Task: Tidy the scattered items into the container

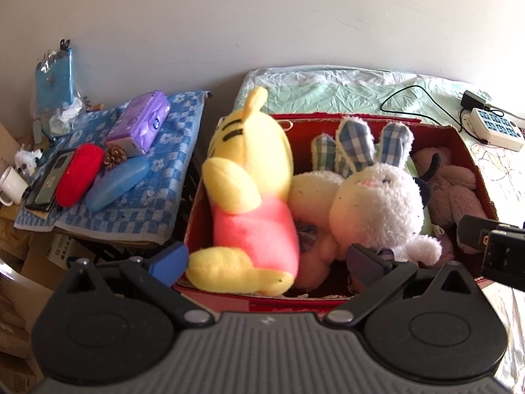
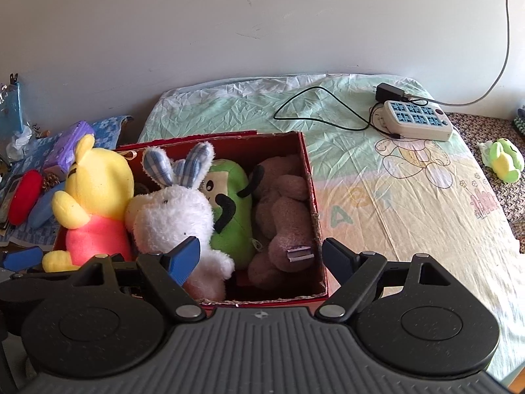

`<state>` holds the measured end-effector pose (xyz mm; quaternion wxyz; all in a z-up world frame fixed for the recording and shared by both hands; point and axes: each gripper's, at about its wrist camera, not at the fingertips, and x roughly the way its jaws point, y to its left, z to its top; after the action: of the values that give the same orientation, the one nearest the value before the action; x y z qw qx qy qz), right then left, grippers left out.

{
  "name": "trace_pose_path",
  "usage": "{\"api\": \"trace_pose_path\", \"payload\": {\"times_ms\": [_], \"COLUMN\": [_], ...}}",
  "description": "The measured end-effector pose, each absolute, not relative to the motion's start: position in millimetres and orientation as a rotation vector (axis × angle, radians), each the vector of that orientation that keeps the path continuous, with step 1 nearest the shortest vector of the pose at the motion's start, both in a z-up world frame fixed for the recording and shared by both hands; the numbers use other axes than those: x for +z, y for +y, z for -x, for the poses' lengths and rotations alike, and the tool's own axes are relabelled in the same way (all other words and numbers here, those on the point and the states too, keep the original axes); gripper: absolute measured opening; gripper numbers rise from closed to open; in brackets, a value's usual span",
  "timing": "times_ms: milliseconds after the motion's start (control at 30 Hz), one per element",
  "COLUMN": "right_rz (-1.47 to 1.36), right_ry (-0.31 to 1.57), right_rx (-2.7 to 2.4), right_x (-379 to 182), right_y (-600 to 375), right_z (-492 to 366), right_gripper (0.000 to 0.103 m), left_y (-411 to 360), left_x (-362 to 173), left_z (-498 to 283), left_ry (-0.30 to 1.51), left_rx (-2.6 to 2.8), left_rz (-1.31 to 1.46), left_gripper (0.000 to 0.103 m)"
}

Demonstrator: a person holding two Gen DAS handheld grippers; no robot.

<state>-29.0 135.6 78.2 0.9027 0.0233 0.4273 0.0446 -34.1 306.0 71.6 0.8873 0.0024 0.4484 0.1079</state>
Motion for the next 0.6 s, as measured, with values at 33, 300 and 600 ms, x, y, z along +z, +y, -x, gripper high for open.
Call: {"api": "trace_pose_path", "payload": {"times_ms": [33,300,600], "right_rz": [-0.051,-0.064,-0.079], "right_ry": [0.886,0.895,0.900], "right_rx": [0.090,0.066,0.053], "right_x": [78,76,81], "right_y": [135,127,119], "right_z": [29,30,27], "right_gripper": [0.084,0.084,0.084], "left_y": [305,298,287], "left_x": [72,72,75], "left_z": [34,29,21], "left_ry": [0.931,0.920,0.924], "left_rx": [0.222,0.188,0.149], "left_rz": [-0.007,-0.023,-0.039], "left_gripper": [0.102,0.102,0.102]}}
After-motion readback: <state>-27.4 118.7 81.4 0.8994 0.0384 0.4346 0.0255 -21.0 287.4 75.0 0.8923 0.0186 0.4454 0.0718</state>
